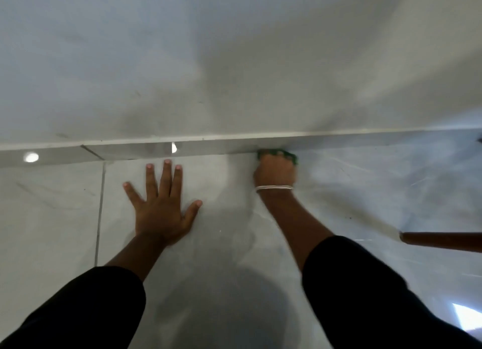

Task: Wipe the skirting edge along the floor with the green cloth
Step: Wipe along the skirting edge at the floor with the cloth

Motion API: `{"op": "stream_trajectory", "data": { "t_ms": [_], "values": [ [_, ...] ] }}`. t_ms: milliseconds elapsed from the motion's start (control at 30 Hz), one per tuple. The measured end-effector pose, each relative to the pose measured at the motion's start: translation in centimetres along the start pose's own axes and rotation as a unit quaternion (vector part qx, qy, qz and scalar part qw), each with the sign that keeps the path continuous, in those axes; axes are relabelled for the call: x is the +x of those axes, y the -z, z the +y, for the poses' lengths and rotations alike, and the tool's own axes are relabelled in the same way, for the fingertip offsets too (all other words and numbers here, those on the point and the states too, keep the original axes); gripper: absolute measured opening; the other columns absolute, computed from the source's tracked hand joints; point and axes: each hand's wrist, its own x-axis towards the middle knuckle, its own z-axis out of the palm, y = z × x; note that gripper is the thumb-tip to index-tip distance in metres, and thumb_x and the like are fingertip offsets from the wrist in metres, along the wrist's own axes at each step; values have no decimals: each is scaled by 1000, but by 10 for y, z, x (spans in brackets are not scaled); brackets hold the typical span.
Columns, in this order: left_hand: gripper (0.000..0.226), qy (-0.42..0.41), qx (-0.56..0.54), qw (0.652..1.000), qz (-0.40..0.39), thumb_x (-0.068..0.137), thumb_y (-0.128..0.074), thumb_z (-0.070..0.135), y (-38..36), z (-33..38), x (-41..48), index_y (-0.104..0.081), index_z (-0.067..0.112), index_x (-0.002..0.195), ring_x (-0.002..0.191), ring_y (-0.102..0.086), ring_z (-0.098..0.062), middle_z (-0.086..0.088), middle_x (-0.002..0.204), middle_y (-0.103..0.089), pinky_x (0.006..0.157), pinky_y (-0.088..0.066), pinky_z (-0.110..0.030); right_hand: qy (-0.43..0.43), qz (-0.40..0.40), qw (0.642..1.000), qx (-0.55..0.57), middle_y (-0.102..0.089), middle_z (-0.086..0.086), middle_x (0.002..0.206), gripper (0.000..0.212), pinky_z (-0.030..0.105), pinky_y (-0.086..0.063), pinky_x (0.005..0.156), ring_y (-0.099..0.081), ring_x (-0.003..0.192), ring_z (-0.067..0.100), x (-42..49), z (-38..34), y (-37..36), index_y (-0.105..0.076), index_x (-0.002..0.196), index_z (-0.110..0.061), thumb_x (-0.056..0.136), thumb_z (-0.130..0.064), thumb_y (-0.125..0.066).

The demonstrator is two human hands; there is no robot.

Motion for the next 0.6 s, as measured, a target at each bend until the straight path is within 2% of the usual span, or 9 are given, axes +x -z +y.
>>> {"op": "stream_trajectory", "data": {
  "t_ms": [133, 200, 233, 300, 333, 433, 533, 600],
  "values": [
    [93, 1, 4, 1000, 0, 84, -18, 77, -3, -2, -4, -2, 21, 157, 153, 8, -35, -4, 168, 0, 108, -2, -78, 125, -11, 992, 33, -63, 30, 118, 33, 50, -55, 87, -55, 113, 48, -32, -81, -2, -61, 121, -5, 90, -6, -49],
    [94, 4, 4, 1000, 8, 84, -16, 78, -3, -2, -4, -2, 21, 157, 153, 6, -35, -4, 168, 0, 109, -2, -78, 172, -2, 985, 33, -66, 22, 116, 35, 45, -55, 82, -58, 112, 43, -31, -70, 2, -60, 123, -11, 89, -9, -51],
    [93, 2, 4, 1000, 6, 84, -16, 77, -2, -2, -3, -2, 21, 157, 153, 6, -35, -4, 168, 0, 109, -3, -78, 179, 30, 982, 44, -69, 18, 110, 34, 42, -56, 76, -61, 107, 39, -29, -53, 4, -63, 119, -14, 87, -11, -55],
    [93, 2, 7, 1000, 6, 84, -17, 76, -1, -2, -2, 0, 21, 157, 153, 6, -35, -4, 168, 1, 109, -4, -78, 116, 107, 983, 91, -73, 16, 88, 28, 37, -57, 60, -69, 86, 37, -18, -14, 6, -73, 103, -17, 76, -11, -69],
    [92, 2, 8, 1000, 8, 85, -19, 75, -1, -2, -2, 0, 21, 157, 153, 6, -35, -4, 168, 2, 109, -4, -78, 71, 124, 983, 113, -73, 17, 84, 26, 37, -56, 60, -69, 81, 38, -12, 4, 6, -74, 100, -17, 75, -12, -71],
    [93, -4, 7, 1000, 17, 85, -20, 75, -4, -2, -5, 1, 21, 157, 153, 7, -35, -4, 168, 3, 109, -3, -78, -34, 107, 980, 163, -74, 17, 91, 25, 35, -52, 69, -68, 83, 38, -2, 45, 9, -72, 107, -20, 83, -18, -66],
    [93, -8, 13, 1000, 18, 85, -17, 76, -7, -5, 1, 3, 21, 157, 153, 7, -35, -4, 168, 3, 110, -2, -77, -103, 152, 956, 228, -75, 18, 82, 21, 32, -52, 65, -69, 75, 38, -3, 58, 14, -74, 103, -19, 82, -16, -69],
    [92, -3, 16, 1000, 7, 85, -15, 77, -9, -6, -2, 4, 23, 157, 153, 7, -34, -3, 168, 4, 111, -1, -76, -105, 169, 941, 275, -75, 19, 79, 21, 33, -53, 63, -69, 72, 39, -13, 37, 17, -75, 99, -18, 79, -14, -72]
  ]
}}
